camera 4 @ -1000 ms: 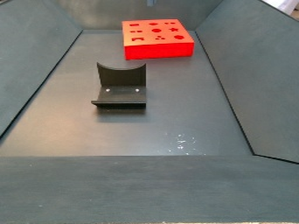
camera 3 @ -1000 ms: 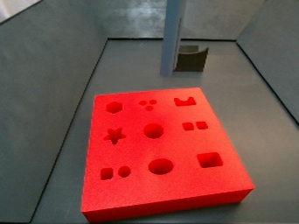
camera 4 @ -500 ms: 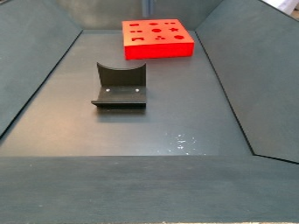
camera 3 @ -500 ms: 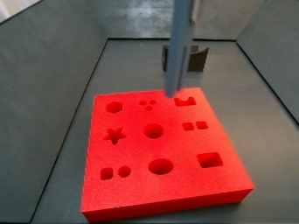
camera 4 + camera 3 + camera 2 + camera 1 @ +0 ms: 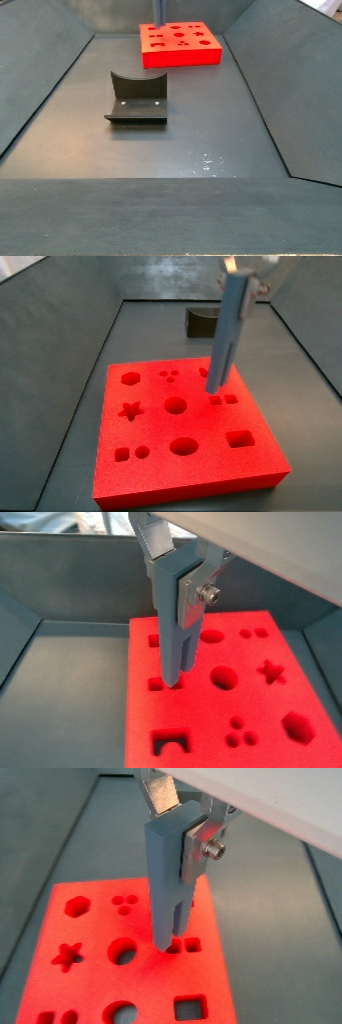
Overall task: Pick up the double-square object. Move up. Move to above the board. Insert the double-square object.
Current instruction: Insert the double-square object.
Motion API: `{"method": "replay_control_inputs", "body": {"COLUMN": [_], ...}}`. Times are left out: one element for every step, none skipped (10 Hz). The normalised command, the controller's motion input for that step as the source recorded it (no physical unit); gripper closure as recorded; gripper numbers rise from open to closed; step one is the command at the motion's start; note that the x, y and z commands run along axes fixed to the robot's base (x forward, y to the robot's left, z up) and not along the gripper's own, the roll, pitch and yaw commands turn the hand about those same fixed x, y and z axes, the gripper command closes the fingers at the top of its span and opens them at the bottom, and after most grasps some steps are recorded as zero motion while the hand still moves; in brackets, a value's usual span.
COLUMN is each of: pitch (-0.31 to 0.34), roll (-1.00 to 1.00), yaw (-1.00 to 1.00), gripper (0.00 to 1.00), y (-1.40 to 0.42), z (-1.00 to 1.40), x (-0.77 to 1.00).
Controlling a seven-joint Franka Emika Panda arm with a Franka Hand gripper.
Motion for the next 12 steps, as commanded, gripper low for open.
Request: {"method": "replay_control_inputs", "body": {"pitch": [-0.009, 0.0, 0.0, 0.0, -0.003, -0.027, 0.0, 0.0, 0.06, 0.02, 0.0, -0.014], "roll": [0.06, 0.03, 0.01, 0.01, 0.04, 0.1, 0.13, 0.13, 0.19, 0.16, 0.08, 0.08], "yaw": [-0.94, -0.97, -1.0, -1.0, -1.0, -0.99, -0.87, -0.78, -0.52, -0.39, -0.37, -0.29], "gripper": [1.0, 1.0, 1.0, 1.0, 1.0, 1.0, 1.0, 1.0, 1.0, 1.0, 1.0, 1.0], "y": [-0.11, -0.1, -0.07, -0.05, 0.0, 0.0, 0.0, 0.0, -0.19, -0.27, -0.24, -0.13], "z": [0.0, 0.0, 0.0, 0.0, 0.0, -0.13, -0.17, -0.15, -0.12, -0.14, -0.14, -0.17], "x": [0.05, 0.02, 0.0, 0.0, 0.0, 0.02, 0.1, 0.15, 0.28, 0.41, 0.36, 0.2]}}
